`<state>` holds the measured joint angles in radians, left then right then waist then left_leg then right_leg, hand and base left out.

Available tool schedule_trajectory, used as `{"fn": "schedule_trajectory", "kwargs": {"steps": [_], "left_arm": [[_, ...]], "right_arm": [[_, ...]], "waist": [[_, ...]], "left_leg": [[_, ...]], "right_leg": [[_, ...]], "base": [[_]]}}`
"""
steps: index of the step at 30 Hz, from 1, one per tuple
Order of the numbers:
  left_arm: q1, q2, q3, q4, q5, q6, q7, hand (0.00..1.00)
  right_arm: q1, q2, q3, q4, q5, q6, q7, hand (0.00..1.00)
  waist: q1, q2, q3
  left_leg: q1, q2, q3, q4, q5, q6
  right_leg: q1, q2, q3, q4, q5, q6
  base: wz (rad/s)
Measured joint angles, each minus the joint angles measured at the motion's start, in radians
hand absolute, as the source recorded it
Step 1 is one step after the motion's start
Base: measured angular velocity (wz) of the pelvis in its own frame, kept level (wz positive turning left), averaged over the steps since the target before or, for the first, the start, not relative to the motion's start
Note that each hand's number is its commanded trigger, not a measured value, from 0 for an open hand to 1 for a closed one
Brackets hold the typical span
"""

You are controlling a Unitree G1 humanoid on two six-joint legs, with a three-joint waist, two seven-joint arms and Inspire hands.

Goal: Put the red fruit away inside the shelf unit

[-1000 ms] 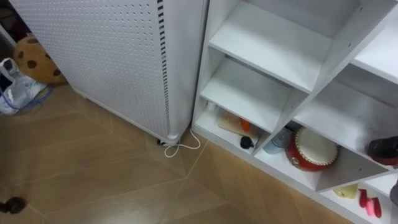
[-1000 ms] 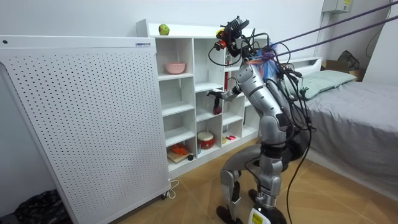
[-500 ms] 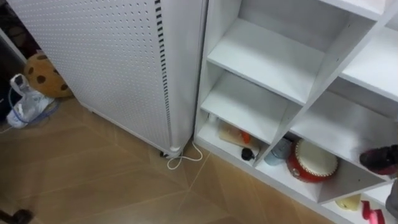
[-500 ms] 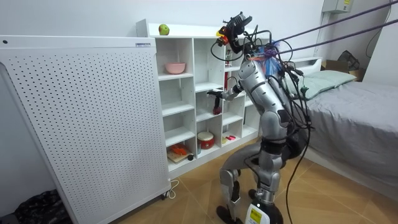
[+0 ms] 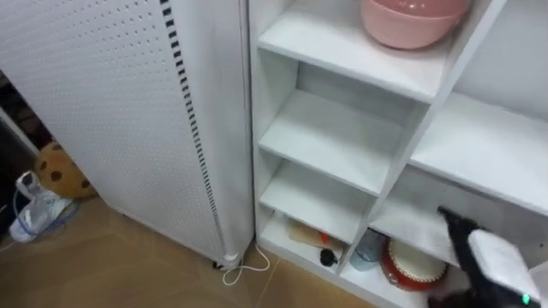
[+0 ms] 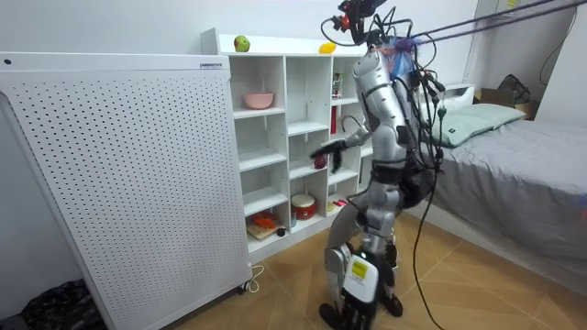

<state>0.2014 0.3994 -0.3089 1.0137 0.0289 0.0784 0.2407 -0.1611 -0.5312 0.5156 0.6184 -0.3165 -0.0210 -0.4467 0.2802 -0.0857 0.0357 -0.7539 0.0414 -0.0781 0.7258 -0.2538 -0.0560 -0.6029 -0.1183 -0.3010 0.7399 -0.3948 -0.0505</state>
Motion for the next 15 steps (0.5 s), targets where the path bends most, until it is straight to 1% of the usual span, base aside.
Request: {"fn": "schedule_trajectory", "kwargs": {"steps": [1,2,3,4,5,6,7,8,9,10,11,12,13,14,15], "left_arm": [[-0.004,-0.009,-0.002,0.007,0.001,-0.013,-0.011,0.00],[-0.004,-0.022,-0.001,0.014,0.001,-0.028,-0.014,0.00],[-0.005,-0.032,0.000,0.023,0.002,-0.035,-0.014,0.00],[-0.007,-0.046,-0.001,0.034,0.002,-0.041,-0.016,0.00],[-0.008,-0.054,0.000,0.044,0.002,-0.047,-0.016,0.00],[-0.007,-0.059,0.004,0.046,0.003,-0.050,-0.016,0.00],[-0.007,-0.073,0.018,0.047,0.005,-0.055,-0.015,0.00],[-0.005,-0.086,0.021,0.047,0.009,-0.061,-0.014,0.00],[-0.004,-0.095,0.026,0.046,0.016,-0.063,-0.014,0.00],[0.005,-0.112,0.032,0.047,0.024,-0.064,-0.009,0.00],[0.020,-0.127,0.034,0.046,0.031,-0.062,-0.004,0.00],[0.028,-0.135,0.036,0.046,0.043,-0.061,-0.002,0.00],[0.051,-0.150,0.048,0.044,0.062,-0.059,0.005,0.00],[0.075,-0.166,0.079,0.039,0.065,-0.053,0.011,0.00],[0.084,-0.173,0.095,0.037,0.067,-0.051,0.014,0.00]], "right_arm": [[0.081,0.029,-0.001,0.000,-0.035,0.002,0.035,0.00],[0.153,0.050,-0.001,0.000,-0.051,0.002,0.071,0.00],[0.185,0.058,-0.002,0.001,-0.054,0.003,0.089,0.00],[0.243,0.083,-0.008,0.019,-0.052,0.002,0.109,0.00],[0.278,0.112,-0.008,0.069,-0.049,-0.001,0.123,0.00],[0.288,0.127,-0.009,0.103,-0.047,-0.001,0.127,0.00],[0.312,0.156,-0.032,0.172,-0.047,-0.002,0.137,0.00],[0.340,0.170,-0.050,0.213,-0.049,0.001,0.142,0.00],[0.357,0.174,-0.060,0.225,-0.050,0.001,0.143,0.00],[0.392,0.187,-0.076,0.264,-0.040,0.000,0.142,0.00],[0.408,0.212,-0.105,0.307,-0.038,0.005,0.143,0.00],[0.425,0.226,-0.120,0.325,-0.038,0.010,0.144,0.00],[0.443,0.255,-0.161,0.355,-0.038,0.015,0.149,0.00],[0.458,0.284,-0.203,0.375,-0.037,0.020,0.157,0.00],[0.461,0.299,-0.218,0.389,-0.037,0.023,0.160,0.00]], "waist": [[-0.008,0.006,-0.0053],[-0.023,0.016,-0.0111],[-0.031,0.026,-0.0144],[-0.056,0.039,-0.0219],[-0.073,0.041,-0.0234],[-0.082,0.041,-0.0242],[-0.102,0.044,-0.0257],[-0.114,0.046,-0.0268],[-0.114,0.046,-0.0270],[-0.123,0.046,-0.0273],[-0.141,0.045,-0.0279],[-0.148,0.043,-0.0282],[-0.159,0.042,-0.0303],[-0.170,0.041,-0.0326],[-0.174,0.039,-0.0335]], "left_leg": [[0.044,-0.001,0.009,-0.042,0.008,0.003],[0.084,-0.001,0.018,-0.078,0.012,0.005],[0.103,-0.001,0.018,-0.091,0.012,0.006],[0.147,-0.001,0.025,-0.123,0.015,0.010],[0.200,-0.001,0.039,-0.159,0.018,0.013],[0.227,-0.001,0.047,-0.177,0.019,0.015],[0.275,-0.004,0.058,-0.213,0.024,0.018],[0.321,-0.004,0.077,-0.243,0.028,0.022],[0.345,-0.005,0.087,-0.257,0.028,0.023],[0.393,-0.007,0.105,-0.286,0.031,0.027],[0.440,-0.015,0.105,-0.317,0.033,0.030],[0.465,-0.019,0.105,-0.328,0.035,0.032],[0.509,-0.025,0.105,-0.353,0.035,0.032],[0.546,-0.031,0.105,-0.367,0.034,0.032],[0.562,-0.033,0.106,-0.372,0.034,0.032]], "right_leg": [[0.040,0.001,0.000,-0.042,0.013,0.004],[0.078,0.010,0.000,-0.081,0.025,0.009],[0.099,0.014,0.002,-0.102,0.029,0.012],[0.147,0.017,0.003,-0.141,0.041,0.020],[0.194,0.015,0.004,-0.176,0.052,0.023],[0.219,0.016,0.005,-0.194,0.055,0.026],[0.269,0.016,0.005,-0.237,0.059,0.033],[0.316,0.016,0.005,-0.273,0.064,0.041],[0.339,0.016,0.007,-0.290,0.068,0.045],[0.390,0.016,0.008,-0.328,0.075,0.054],[0.438,0.016,0.006,-0.360,0.081,0.063],[0.458,0.015,0.005,-0.375,0.084,0.068],[0.504,0.014,0.002,-0.409,0.089,0.074],[0.552,0.014,-0.002,-0.437,0.092,0.079],[0.571,0.014,-0.005,-0.450,0.094,0.081]], "base": [[-0.05],[-0.08],[-0.08],[-0.06],[-0.07],[-0.08],[0.00],[0.00],[-0.03],[0.08],[0.16],[0.17],[0.08],[0.04],[0.12]]}}
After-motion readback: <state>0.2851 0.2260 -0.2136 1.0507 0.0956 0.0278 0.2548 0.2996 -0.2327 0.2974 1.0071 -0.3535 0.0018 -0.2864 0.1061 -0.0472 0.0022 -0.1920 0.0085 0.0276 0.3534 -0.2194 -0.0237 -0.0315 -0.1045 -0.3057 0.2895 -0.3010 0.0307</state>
